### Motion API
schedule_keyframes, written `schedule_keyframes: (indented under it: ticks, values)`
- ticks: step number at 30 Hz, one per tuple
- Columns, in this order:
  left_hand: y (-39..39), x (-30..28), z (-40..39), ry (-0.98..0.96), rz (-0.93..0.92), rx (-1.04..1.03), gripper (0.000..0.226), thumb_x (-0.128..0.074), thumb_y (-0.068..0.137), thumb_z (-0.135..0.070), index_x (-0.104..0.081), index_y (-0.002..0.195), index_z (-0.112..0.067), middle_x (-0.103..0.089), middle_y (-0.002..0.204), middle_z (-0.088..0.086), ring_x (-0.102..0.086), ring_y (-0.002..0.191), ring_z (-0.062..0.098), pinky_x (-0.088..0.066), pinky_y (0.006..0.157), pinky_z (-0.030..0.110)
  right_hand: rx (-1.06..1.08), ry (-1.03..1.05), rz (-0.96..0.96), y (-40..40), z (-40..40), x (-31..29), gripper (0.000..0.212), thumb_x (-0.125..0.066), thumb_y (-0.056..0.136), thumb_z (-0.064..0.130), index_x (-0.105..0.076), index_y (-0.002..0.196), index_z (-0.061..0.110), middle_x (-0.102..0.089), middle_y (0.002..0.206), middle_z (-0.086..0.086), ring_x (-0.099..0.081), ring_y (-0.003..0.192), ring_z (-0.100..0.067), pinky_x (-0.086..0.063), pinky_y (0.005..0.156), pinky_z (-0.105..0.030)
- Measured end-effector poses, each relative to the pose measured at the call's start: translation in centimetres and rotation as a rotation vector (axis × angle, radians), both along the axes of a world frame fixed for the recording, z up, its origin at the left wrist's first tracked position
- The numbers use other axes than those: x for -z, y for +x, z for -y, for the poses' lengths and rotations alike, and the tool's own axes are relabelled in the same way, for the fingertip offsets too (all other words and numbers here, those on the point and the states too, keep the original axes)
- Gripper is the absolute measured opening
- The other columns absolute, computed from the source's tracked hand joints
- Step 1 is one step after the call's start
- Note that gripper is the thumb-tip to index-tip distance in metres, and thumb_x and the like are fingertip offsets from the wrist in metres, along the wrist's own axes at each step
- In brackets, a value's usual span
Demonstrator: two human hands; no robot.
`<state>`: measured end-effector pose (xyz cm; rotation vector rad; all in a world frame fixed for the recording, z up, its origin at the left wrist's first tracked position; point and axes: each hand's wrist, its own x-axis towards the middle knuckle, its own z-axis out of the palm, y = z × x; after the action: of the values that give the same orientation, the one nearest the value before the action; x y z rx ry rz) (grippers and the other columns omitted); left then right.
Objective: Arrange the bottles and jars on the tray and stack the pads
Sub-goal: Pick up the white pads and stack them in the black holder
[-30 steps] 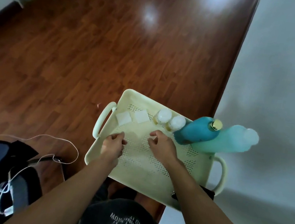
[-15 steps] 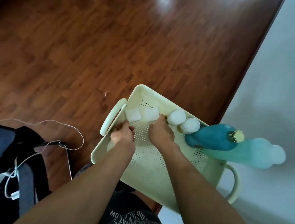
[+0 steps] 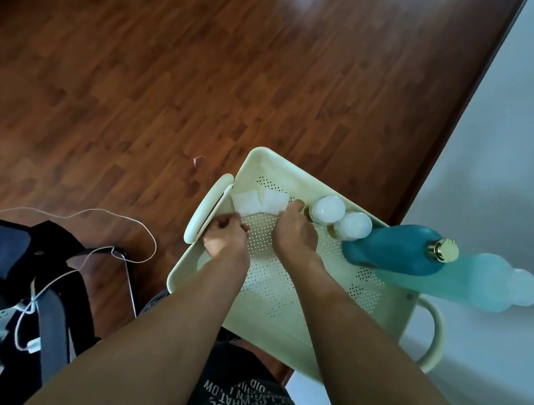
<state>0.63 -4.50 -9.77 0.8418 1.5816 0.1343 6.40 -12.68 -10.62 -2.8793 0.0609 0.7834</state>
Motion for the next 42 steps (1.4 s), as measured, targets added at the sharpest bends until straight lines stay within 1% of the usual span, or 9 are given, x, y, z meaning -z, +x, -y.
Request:
schedule_keyframes:
  ticks: [3, 7, 15, 21, 25, 27, 31, 38, 42]
  values:
    - [0.1, -0.1, 0.0, 0.024, -0.022, 0.033, 0.011, -0.068, 0.09, -0.02, -0.073, 0.081, -0.015, -0.065, 0.055, -0.005, -0.055, 0.045, 0.007, -0.049, 0.059, 0.024, 0.012, -0.011, -0.008, 0.2, 0.1, -0.1, 0.027, -0.04, 0.102, 0.011, -0.041, 0.129, 0.008, -0.068, 0.12, -0.021, -0.066, 0.106, -0.04, -0.051, 0.083, -0.046]
    - [0.2, -0.3, 0.0, 0.063, -0.029, 0.088, 0.011, -0.063, 0.088, -0.021, -0.071, 0.082, -0.015, -0.063, 0.045, -0.007, -0.056, 0.047, 0.01, -0.051, 0.068, 0.028, -0.008, 0.015, -0.009, 0.1, 0.2, -0.4, 0.023, -0.039, 0.098, 0.008, -0.042, 0.121, 0.013, -0.067, 0.118, -0.019, -0.065, 0.104, -0.04, -0.049, 0.08, -0.046]
    - [-0.3, -0.6, -0.1, 0.078, -0.041, 0.174, 0.018, -0.061, 0.088, -0.021, -0.075, 0.089, -0.01, -0.068, 0.058, -0.006, -0.058, 0.053, 0.009, -0.051, 0.068, 0.029, -0.062, 0.051, -0.003, -1.5, 1.2, -1.7, 0.026, -0.038, 0.098, 0.008, -0.04, 0.124, 0.01, -0.068, 0.114, -0.018, -0.067, 0.097, -0.038, -0.051, 0.079, -0.047]
    - [-2.1, -1.2, 0.2, 0.058, -0.024, 0.282, 0.016, -0.064, 0.091, -0.02, -0.074, 0.094, -0.009, -0.069, 0.067, -0.003, -0.056, 0.052, 0.008, -0.043, 0.049, 0.019, -0.116, 0.061, -0.06, -2.5, 3.0, -3.3, 0.049, -0.031, 0.099, 0.014, -0.02, 0.146, 0.005, -0.064, 0.121, -0.024, -0.064, 0.105, -0.041, -0.05, 0.087, -0.048]
    - [-2.5, -1.9, -0.1, 0.064, 0.014, 0.328, 0.017, -0.065, 0.091, -0.02, -0.072, 0.09, -0.005, -0.064, 0.065, 0.0, -0.051, 0.051, 0.011, -0.043, 0.055, 0.025, -0.104, 0.067, -0.028, -3.6, 4.0, -4.6, 0.064, -0.039, 0.097, 0.008, -0.008, 0.154, 0.008, -0.066, 0.118, -0.023, -0.065, 0.103, -0.04, -0.049, 0.084, -0.048]
    - [-2.7, -2.3, -0.2, 0.078, 0.005, 0.369, 0.017, -0.065, 0.09, -0.022, -0.071, 0.087, -0.007, -0.061, 0.062, -0.001, -0.049, 0.052, 0.013, -0.043, 0.059, 0.028, -0.103, 0.071, 0.007, -4.1, 4.5, -5.1, 0.055, -0.042, 0.098, 0.007, -0.021, 0.149, 0.006, -0.068, 0.113, -0.021, -0.067, 0.098, -0.039, -0.048, 0.076, -0.045]
    - [-3.5, -3.4, 0.7, 0.059, 0.061, 0.439, 0.019, -0.066, 0.091, -0.026, -0.065, 0.076, -0.014, -0.054, 0.056, -0.004, -0.04, 0.045, 0.011, -0.035, 0.047, 0.024, -0.106, 0.114, 0.091, -5.5, 6.0, -6.4, 0.022, -0.044, 0.102, 0.012, -0.043, 0.123, 0.006, -0.071, 0.105, -0.019, -0.069, 0.09, -0.037, -0.046, 0.067, -0.041]
    - [-5.5, -5.4, 2.8, 0.001, 0.235, 0.526, 0.032, -0.067, 0.093, -0.023, -0.056, 0.064, -0.018, -0.051, 0.054, -0.004, -0.035, 0.045, 0.01, -0.032, 0.043, 0.025, -0.095, 0.152, 0.181, -8.0, 9.3, -9.8, 0.017, -0.04, 0.105, 0.022, -0.048, 0.113, 0.009, -0.071, 0.097, -0.015, -0.068, 0.083, -0.033, -0.056, 0.07, -0.044]
    - [-5.9, -6.6, 2.8, -0.038, 0.303, 0.523, 0.028, -0.071, 0.092, -0.024, -0.061, 0.066, -0.02, -0.053, 0.053, -0.005, -0.036, 0.044, 0.009, -0.031, 0.045, 0.026, -0.069, 0.181, 0.272, -9.3, 12.5, -11.8, 0.013, -0.043, 0.105, 0.027, -0.05, 0.102, 0.016, -0.069, 0.084, -0.005, -0.065, 0.071, -0.026, -0.042, 0.057, -0.033]
